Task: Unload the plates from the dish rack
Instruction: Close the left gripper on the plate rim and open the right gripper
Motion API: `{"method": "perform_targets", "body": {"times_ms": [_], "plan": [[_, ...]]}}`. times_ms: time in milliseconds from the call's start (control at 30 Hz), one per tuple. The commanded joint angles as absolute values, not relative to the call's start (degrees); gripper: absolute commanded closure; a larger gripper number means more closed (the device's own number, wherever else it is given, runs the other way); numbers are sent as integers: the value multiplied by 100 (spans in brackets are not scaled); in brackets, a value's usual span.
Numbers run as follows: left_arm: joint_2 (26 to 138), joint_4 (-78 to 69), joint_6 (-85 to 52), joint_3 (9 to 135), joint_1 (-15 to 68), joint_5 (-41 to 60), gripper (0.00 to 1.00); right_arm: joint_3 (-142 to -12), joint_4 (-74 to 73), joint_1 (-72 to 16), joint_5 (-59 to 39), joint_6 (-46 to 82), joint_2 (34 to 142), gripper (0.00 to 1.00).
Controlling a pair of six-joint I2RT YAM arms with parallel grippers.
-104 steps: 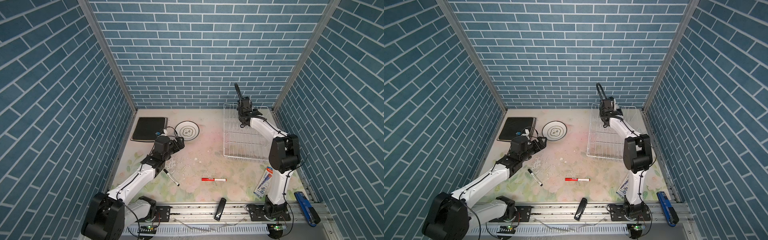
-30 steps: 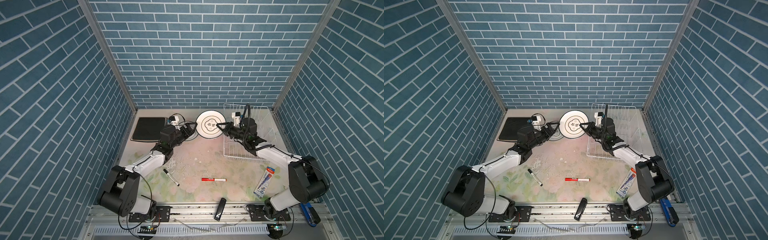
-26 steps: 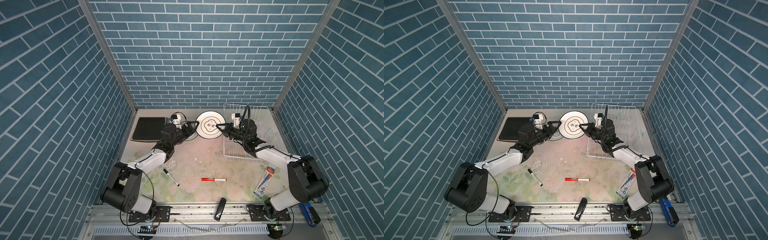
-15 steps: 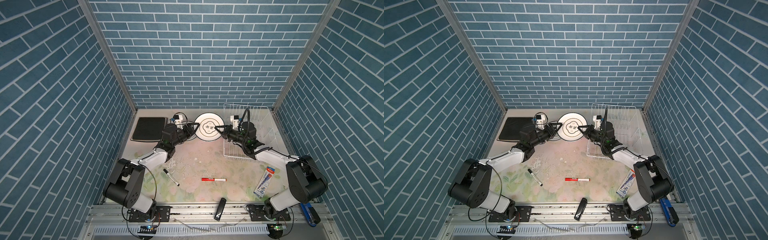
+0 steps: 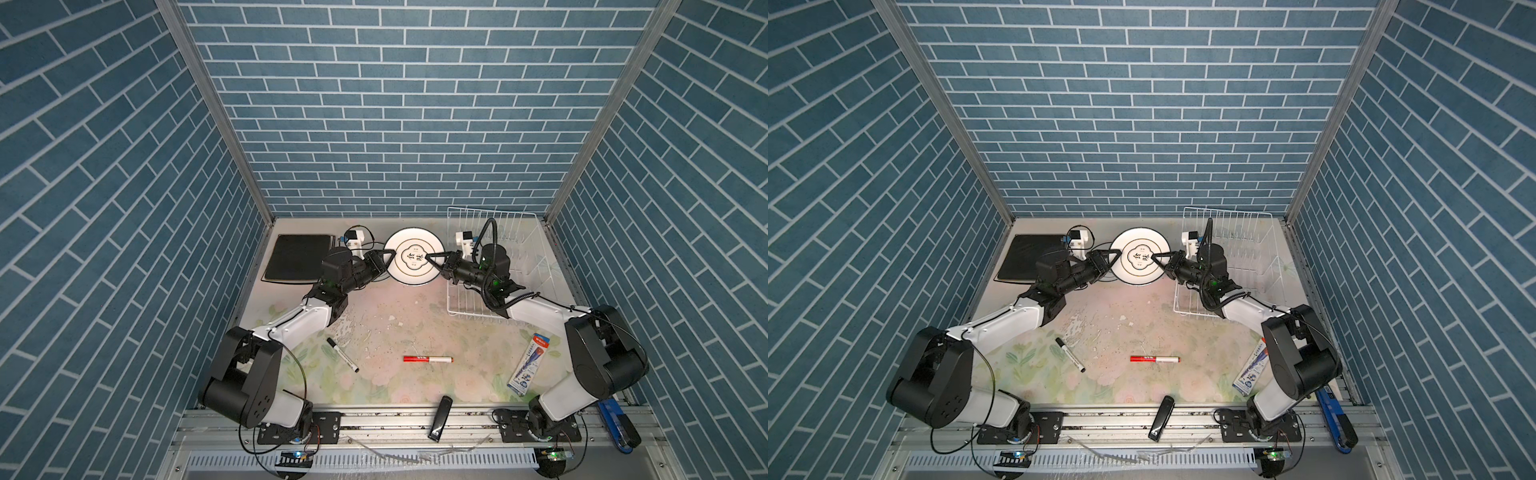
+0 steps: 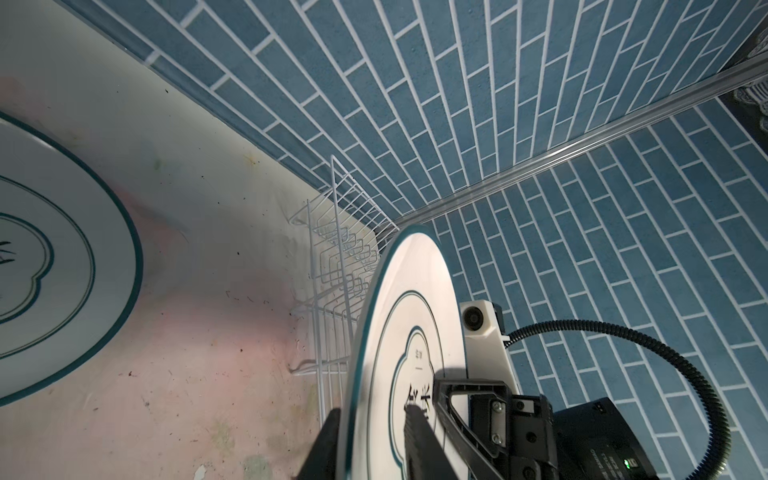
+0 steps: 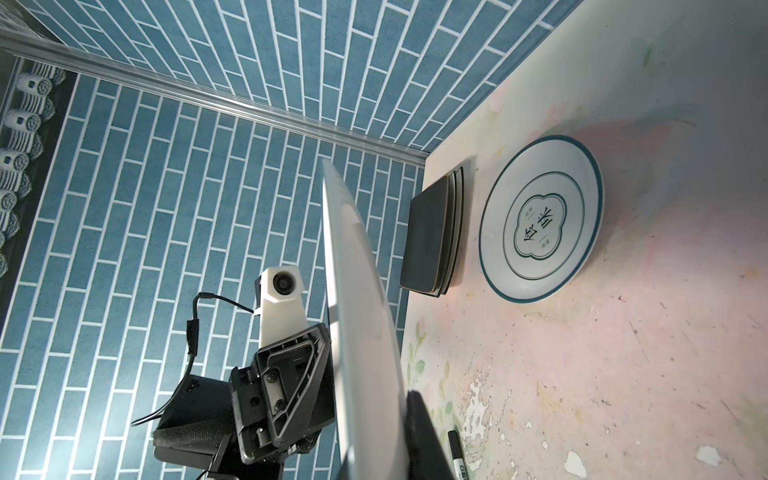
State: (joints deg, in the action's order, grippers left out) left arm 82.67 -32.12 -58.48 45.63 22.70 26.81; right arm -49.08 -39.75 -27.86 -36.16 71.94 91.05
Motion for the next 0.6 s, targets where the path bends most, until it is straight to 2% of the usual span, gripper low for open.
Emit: {"method": "perform_targets", "body": {"times_ms": [0, 333, 567], "plan": [[8147, -3113, -5679, 4605, 2278, 2679, 72, -5210, -4404, -2811, -3807, 7424, 9176, 100], [8318, -3439, -5899, 4566, 2281, 2873, 74, -5211, -4975, -2812, -3958, 7805, 9330, 100], [8317, -3411, -5900, 4577, 2280, 2883, 86, -5212, -5284, -2812, -4044, 7989, 9504, 100]]}}
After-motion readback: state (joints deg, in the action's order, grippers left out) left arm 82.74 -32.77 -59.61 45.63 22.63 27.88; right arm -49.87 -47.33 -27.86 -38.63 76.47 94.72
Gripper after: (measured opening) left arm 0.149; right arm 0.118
